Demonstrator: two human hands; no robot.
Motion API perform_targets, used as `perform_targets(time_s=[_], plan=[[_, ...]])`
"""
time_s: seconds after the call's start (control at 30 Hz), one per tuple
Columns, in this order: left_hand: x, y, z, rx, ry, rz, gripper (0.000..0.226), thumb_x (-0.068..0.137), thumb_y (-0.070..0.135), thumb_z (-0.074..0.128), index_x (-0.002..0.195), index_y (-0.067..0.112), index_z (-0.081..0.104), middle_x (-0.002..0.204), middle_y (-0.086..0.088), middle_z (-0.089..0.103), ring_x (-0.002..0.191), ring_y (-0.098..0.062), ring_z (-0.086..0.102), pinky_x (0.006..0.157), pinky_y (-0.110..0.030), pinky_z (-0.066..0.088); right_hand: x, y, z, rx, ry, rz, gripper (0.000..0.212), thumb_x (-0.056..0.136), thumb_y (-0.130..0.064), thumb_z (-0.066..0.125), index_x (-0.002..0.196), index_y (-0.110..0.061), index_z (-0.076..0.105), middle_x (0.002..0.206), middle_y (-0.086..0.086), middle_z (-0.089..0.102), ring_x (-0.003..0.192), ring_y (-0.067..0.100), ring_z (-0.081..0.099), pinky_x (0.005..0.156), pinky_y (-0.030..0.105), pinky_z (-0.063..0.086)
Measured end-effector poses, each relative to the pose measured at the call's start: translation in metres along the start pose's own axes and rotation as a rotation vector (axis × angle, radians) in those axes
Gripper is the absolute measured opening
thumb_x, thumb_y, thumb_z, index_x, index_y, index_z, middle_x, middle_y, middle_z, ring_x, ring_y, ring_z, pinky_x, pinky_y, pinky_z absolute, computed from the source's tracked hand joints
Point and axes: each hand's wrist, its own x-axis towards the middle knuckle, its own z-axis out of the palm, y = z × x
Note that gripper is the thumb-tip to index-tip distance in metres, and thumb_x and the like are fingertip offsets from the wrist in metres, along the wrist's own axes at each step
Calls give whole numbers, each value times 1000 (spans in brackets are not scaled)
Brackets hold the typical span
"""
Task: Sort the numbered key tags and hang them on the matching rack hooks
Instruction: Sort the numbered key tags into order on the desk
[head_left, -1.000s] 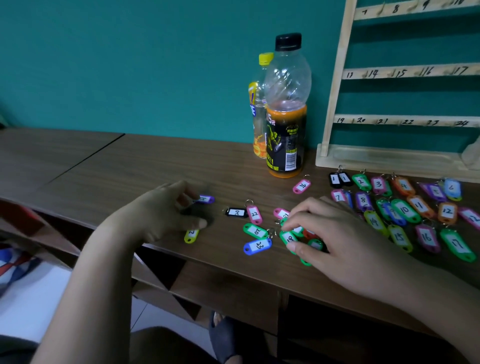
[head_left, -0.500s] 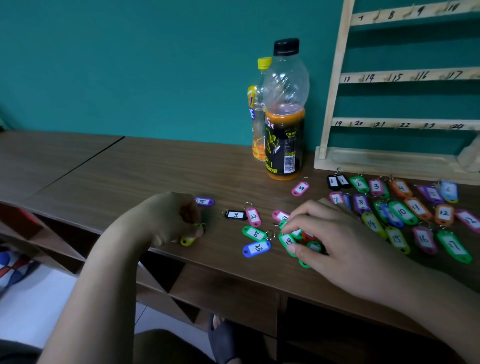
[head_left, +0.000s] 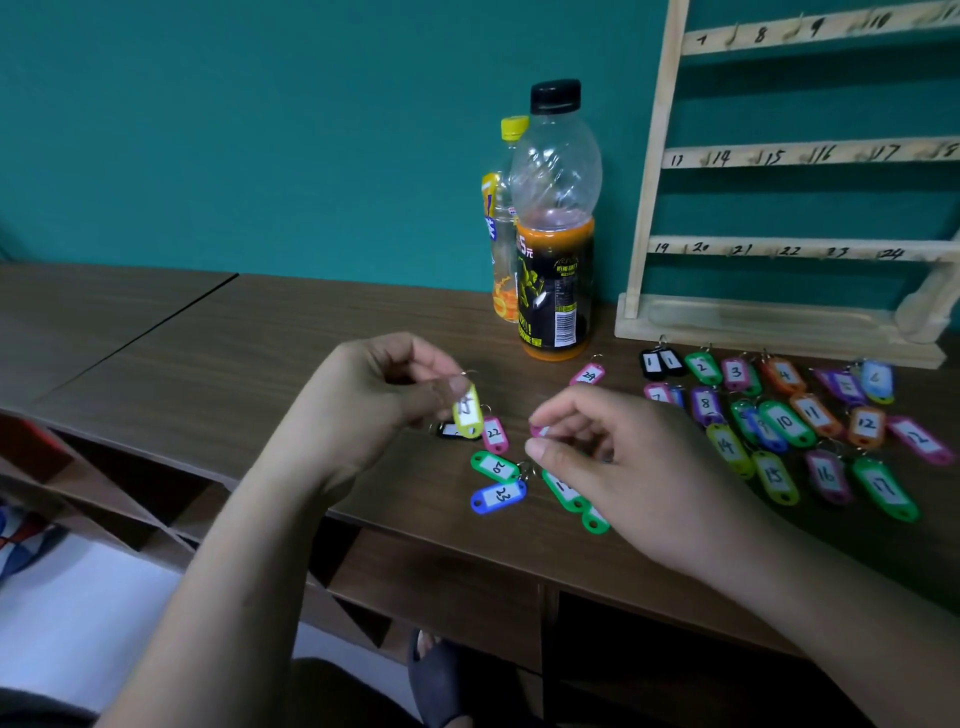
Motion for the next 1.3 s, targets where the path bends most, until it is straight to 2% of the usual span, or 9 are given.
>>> perform_targets(time_s=[0.1,0.2,0.4,0.5,0.6,0.8,0.93,1.1,1.3], plan=[[-1,5,19,-49,-99,19,7,88,16,84,93,14,79,83,-12,78,73,-18,69,71,-30,54,2,-2,3,50,19,26,19,89,-46,77,104,-36,76,92,-18,74,90,-1,68,74,14,48],[-3,7,35,-77,-189,49,7,89,15,83,94,13,78,85,-17,77,76,-27,72,74,-33,57,4,-2,2,103,32,34,10,93,-33,80,102,-33,75,91,-15,76,88,1,71,76,22,54],[-3,12,57,-58,-200,86,4,92,18,81,95,16,78,82,-11,77,75,-18,74,73,-35,57,4,8,-17,147,35,83,20,90,-25,85,104,-33,72,88,-12,77,86,8,73,85,46,60],[-1,16,67,2,-213,106,6,92,20,82,94,20,77,80,-4,79,77,-21,77,77,-40,57,-3,12,-37,109,-7,95,28,89,-20,86,108,-36,73,88,-15,76,84,6,73,84,41,61],[3,17,72,103,-178,118,5,93,24,81,91,25,76,76,4,77,71,-12,72,69,-31,52,-9,21,-63,42,10,117,28,89,-20,85,105,-40,75,91,-18,74,84,4,72,79,35,62],[8,15,83,297,-144,125,6,90,30,80,86,33,77,79,9,74,71,-6,68,71,-29,54,-19,49,-118,-15,133,197,22,88,-20,86,98,-36,77,93,-18,74,87,5,73,80,42,64],[8,13,89,371,-161,146,10,90,31,82,85,36,76,81,14,75,76,-2,68,73,-25,53,-23,71,-135,5,173,255,19,86,-15,88,91,-31,78,85,-10,76,83,17,74,80,53,64],[7,13,95,426,-168,154,8,90,32,82,87,36,77,82,18,75,80,0,69,74,-21,51,-28,82,-142,-7,140,290,13,86,-17,88,87,-26,79,80,-4,78,73,12,74,79,49,64],[10,12,89,432,-164,145,8,92,30,78,88,37,77,83,16,75,81,-1,69,73,-24,50,-32,84,-138,-62,35,307,9,88,-21,86,89,-27,79,82,-9,79,77,6,74,82,43,62]])
